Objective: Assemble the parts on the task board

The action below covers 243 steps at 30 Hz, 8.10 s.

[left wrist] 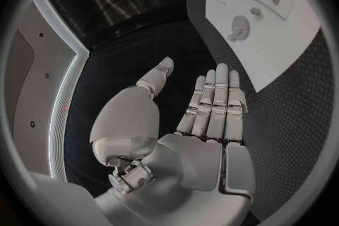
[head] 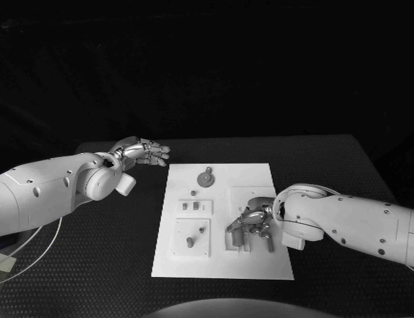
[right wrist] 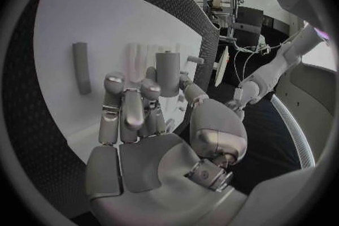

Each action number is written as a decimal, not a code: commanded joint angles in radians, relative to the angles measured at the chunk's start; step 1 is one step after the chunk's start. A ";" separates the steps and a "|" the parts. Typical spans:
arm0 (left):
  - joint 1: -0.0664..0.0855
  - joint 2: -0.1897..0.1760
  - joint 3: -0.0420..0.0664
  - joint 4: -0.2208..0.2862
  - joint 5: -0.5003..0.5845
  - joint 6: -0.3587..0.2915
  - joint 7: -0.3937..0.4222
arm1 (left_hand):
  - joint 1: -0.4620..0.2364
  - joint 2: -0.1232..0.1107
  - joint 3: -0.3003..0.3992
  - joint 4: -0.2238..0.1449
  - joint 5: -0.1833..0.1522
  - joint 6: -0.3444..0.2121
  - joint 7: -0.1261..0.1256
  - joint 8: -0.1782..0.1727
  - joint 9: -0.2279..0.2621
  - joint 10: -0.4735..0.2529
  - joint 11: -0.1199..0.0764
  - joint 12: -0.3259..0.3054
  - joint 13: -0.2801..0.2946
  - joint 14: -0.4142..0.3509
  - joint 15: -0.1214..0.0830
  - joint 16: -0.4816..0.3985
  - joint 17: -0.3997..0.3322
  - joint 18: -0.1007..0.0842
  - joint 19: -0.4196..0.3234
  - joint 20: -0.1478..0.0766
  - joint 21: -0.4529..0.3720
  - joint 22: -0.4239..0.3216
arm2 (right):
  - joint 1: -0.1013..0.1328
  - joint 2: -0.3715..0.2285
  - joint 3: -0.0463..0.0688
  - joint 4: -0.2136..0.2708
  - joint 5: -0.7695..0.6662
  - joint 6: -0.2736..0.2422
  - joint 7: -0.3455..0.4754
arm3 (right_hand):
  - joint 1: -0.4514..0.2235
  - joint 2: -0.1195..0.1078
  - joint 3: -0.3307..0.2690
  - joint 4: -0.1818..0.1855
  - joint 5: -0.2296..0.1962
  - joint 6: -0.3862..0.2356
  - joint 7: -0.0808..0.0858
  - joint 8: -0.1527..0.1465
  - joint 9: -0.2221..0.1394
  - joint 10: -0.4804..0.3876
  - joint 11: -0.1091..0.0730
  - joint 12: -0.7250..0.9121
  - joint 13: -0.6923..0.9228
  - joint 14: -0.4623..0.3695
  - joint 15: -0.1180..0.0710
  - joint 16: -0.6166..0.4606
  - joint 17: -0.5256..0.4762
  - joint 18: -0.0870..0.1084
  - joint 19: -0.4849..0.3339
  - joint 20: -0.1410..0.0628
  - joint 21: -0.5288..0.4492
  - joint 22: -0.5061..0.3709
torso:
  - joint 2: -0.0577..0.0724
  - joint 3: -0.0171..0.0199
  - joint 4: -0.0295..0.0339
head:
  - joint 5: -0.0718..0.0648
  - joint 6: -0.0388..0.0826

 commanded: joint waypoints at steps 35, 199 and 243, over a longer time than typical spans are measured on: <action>0.001 0.000 0.000 0.003 0.001 0.025 -0.003 | -0.011 0.001 -0.002 0.007 0.001 -0.007 0.011 0.006 0.001 -0.006 0.002 -0.001 -0.002 -0.005 0.004 -0.005 0.002 -0.015 0.000 0.006 0.001 -0.002 | -0.013 0.018 -0.004 -0.009 0.017 0.015 0.001 | -0.007 -0.028 0.018 -0.048 -0.005 -0.001 0.010 -0.009 -0.002 -0.002 0.008 -0.008 -0.002 -0.030 0.000 -0.010 -0.033 0.015 -0.005 0.017 0.001 0.010 | 0.000 0.0005 -0.0013 | 0.007 -0.002; 0.001 -0.012 -0.001 0.009 -0.001 0.036 -0.014 | -0.016 -0.001 -0.007 0.008 0.000 -0.013 0.012 0.009 0.003 -0.008 0.003 0.000 -0.006 -0.010 0.006 -0.010 0.008 -0.015 -0.005 0.008 0.002 -0.013 | -0.064 -0.152 -0.007 0.083 -0.146 -0.030 -0.040 | 0.277 0.034 0.096 -0.075 0.005 -0.016 0.016 -0.047 0.030 -0.004 0.011 -0.008 -0.018 -0.048 0.007 0.003 -0.076 0.026 -0.018 0.012 0.003 0.015 | 0.000 0.0000 -0.0008 | -0.012 0.000; 0.001 -0.010 -0.001 0.010 -0.002 0.044 -0.021 | -0.015 -0.001 -0.008 0.006 0.000 -0.014 0.012 0.011 0.003 -0.008 0.003 0.000 -0.006 -0.011 0.007 -0.011 0.010 -0.015 -0.005 0.008 0.002 -0.015 | -0.057 -0.093 0.009 0.084 0.025 -0.090 -0.021 | 0.278 0.028 0.096 -0.074 0.004 -0.012 0.015 -0.047 0.031 -0.002 0.009 -0.005 -0.017 -0.047 0.006 0.004 -0.077 0.026 -0.017 0.012 0.006 0.015 | 0.000 0.0003 -0.0007 | -0.014 -0.004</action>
